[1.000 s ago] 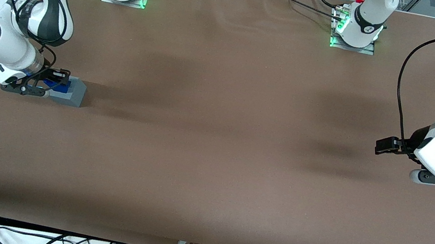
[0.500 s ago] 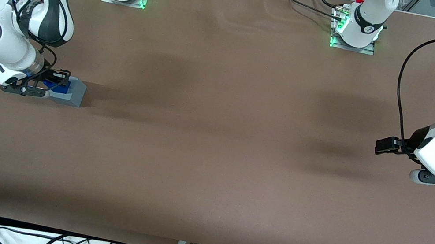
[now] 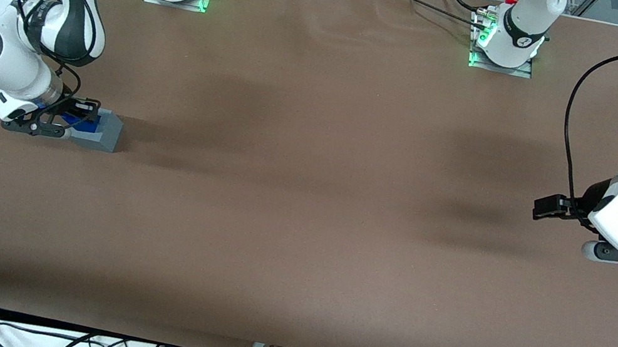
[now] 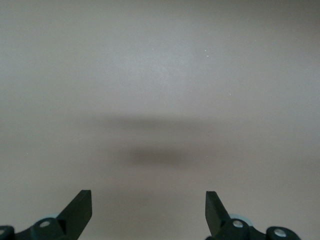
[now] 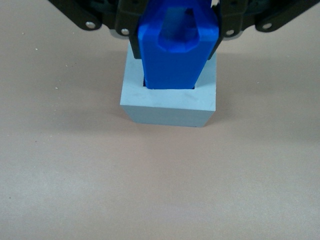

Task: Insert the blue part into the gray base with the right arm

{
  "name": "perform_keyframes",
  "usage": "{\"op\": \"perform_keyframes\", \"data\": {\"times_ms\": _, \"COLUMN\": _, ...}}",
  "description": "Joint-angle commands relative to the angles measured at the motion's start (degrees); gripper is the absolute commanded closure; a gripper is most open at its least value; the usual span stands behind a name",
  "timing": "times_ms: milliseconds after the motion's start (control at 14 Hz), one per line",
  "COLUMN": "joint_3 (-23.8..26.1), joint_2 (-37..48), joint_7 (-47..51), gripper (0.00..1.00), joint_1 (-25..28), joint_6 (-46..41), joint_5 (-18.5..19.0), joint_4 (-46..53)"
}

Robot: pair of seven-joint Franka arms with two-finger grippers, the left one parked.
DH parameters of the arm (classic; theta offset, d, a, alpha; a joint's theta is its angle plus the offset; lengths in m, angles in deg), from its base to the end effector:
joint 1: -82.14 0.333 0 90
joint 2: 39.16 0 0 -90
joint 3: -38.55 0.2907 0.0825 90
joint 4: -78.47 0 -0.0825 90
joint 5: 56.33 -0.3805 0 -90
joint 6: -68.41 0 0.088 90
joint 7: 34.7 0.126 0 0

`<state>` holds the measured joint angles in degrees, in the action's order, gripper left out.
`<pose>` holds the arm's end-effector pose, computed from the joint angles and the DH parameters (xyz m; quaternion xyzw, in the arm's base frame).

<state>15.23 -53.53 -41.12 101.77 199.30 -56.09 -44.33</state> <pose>0.5455 -0.0375 0.2475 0.9973 0.0287 -0.0490 0.0468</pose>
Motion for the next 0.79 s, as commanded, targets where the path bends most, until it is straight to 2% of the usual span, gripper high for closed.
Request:
{"op": "perform_keyframes", "data": {"times_ms": 0, "joint_3": -0.06, "joint_2": 0.66, "joint_7": -0.71, "gripper": 0.76, "joint_1": 0.15, "joint_6": 1.22, "joint_5": -0.77, "joint_4": -1.83}}
{"op": "perform_keyframes", "data": {"times_ms": 571, "joint_3": 0.03, "joint_2": 0.75, "joint_7": 0.17, "gripper": 0.76, "joint_1": 0.15, "joint_6": 0.69, "joint_5": -0.85, "joint_4": -1.75}}
{"op": "perform_keyframes", "data": {"times_ms": 714, "joint_3": 0.03, "joint_2": 0.84, "joint_7": 0.09, "gripper": 0.76, "joint_1": 0.15, "joint_6": 0.43, "joint_5": -1.81, "joint_4": -1.75}}
